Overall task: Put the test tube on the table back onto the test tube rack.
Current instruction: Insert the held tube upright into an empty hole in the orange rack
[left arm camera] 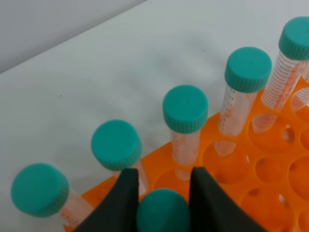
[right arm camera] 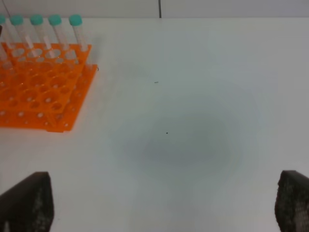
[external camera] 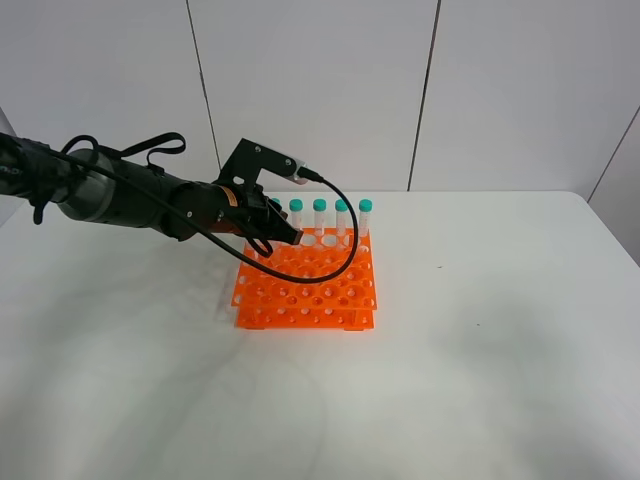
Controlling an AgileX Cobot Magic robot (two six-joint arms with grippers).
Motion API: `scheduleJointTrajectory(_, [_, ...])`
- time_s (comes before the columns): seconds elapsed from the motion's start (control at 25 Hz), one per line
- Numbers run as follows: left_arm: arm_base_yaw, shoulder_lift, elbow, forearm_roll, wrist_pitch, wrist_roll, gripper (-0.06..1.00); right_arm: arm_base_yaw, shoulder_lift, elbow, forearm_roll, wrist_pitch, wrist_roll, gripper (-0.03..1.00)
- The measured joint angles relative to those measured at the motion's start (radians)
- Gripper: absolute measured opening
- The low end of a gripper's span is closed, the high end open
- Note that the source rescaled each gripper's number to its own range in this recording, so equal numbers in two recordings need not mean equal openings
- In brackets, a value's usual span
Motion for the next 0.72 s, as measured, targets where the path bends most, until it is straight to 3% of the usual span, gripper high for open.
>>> scheduleJointTrajectory(0.4, [0.000,0.000,0.000,0.000,0.000,-0.012,0.01,0.000,0.000,0.000,0.000,0.000,0.000,1.00])
scheduleJointTrajectory(0.6, [0.000,0.000,0.000,0.000,0.001,-0.016,0.24,0.000,0.000,0.000,0.000,0.000,0.000,1.00])
scheduleJointTrajectory(0.72, [0.000,0.000,0.000,0.000,0.001,-0.016,0.30,0.000,0.000,0.000,0.000,0.000,0.000,1.00])
